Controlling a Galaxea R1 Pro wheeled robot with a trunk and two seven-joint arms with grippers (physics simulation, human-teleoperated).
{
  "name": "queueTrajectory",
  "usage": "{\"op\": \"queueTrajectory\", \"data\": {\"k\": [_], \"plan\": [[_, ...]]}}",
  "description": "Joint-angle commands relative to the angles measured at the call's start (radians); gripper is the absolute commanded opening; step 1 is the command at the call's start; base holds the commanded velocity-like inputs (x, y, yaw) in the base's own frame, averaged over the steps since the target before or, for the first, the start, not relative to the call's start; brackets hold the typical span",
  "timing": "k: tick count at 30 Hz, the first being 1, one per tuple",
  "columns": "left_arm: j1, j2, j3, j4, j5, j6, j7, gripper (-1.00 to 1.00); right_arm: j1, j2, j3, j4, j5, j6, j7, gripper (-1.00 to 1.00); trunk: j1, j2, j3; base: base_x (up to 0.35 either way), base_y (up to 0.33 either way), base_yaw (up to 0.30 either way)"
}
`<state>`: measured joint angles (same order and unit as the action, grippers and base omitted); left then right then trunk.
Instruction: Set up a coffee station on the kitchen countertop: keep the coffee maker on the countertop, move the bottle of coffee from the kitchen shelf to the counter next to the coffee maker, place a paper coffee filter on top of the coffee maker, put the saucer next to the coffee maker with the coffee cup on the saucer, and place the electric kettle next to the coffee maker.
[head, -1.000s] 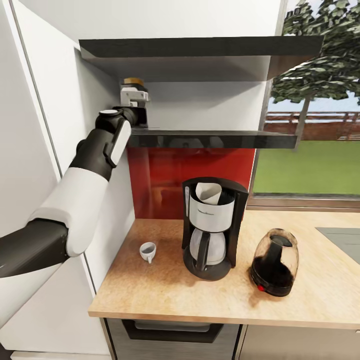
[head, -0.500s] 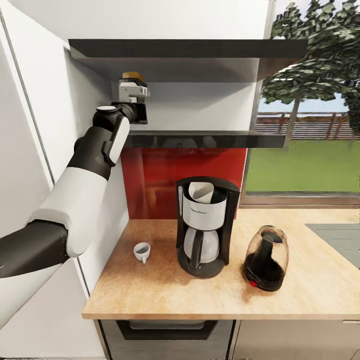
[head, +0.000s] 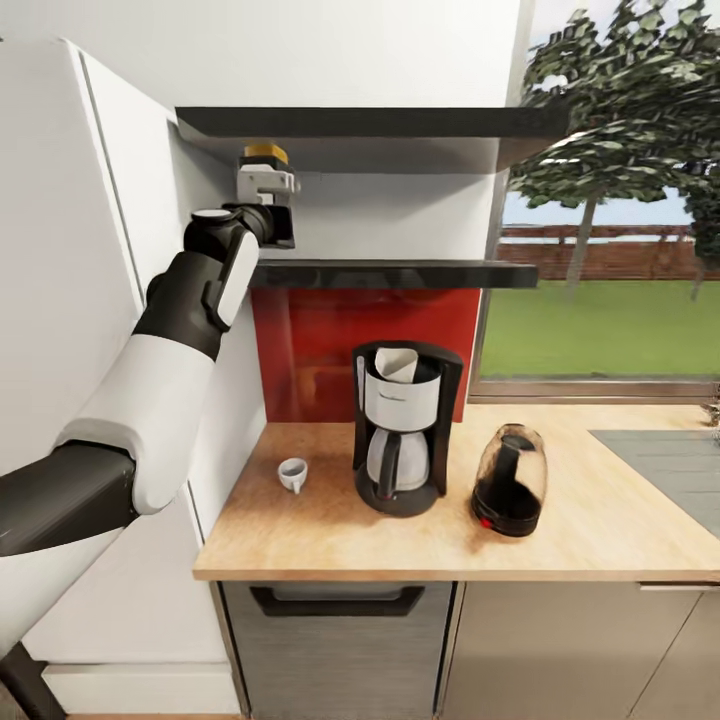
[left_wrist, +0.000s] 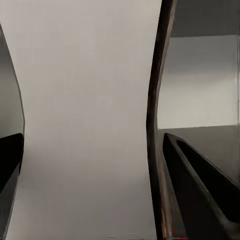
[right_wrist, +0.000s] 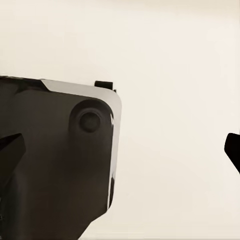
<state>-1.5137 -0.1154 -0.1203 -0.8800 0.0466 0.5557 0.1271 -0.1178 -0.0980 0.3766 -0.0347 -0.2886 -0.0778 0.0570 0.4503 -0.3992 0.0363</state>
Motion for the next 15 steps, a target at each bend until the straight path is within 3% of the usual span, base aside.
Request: {"op": "queueTrajectory", "data": {"k": [1, 7, 11, 15], "plan": [[0.000, 0.000, -0.002, -0.002, 0.004, 0.004, 0.006, -1.00, 0.000, 0.000, 0.007, 0.001, -0.011, -0.004, 0.004, 1.00, 0.000, -0.001, 0.000, -0.336, 0.000, 0.000], [0.000, -0.003, -0.002, -0.008, 0.005, 0.004, 0.006, -1.00, 0.000, 0.001, 0.007, 0.001, -0.011, -0.004, 0.004, 1.00, 0.000, -0.001, 0.000, -0.337, 0.000, 0.000], [0.007, -0.003, -0.004, -0.060, 0.009, 0.004, -0.007, -1.00, 0.000, 0.001, 0.007, 0.001, -0.011, -0.004, 0.004, 1.00, 0.000, -0.001, 0.000, -0.222, 0.000, 0.000], [0.020, 0.001, -0.004, -0.088, 0.003, 0.004, -0.129, -1.00, 0.000, 0.001, 0.007, 0.001, -0.011, -0.004, 0.004, 1.00, 0.000, -0.001, 0.000, -0.030, 0.000, 0.000]]}}
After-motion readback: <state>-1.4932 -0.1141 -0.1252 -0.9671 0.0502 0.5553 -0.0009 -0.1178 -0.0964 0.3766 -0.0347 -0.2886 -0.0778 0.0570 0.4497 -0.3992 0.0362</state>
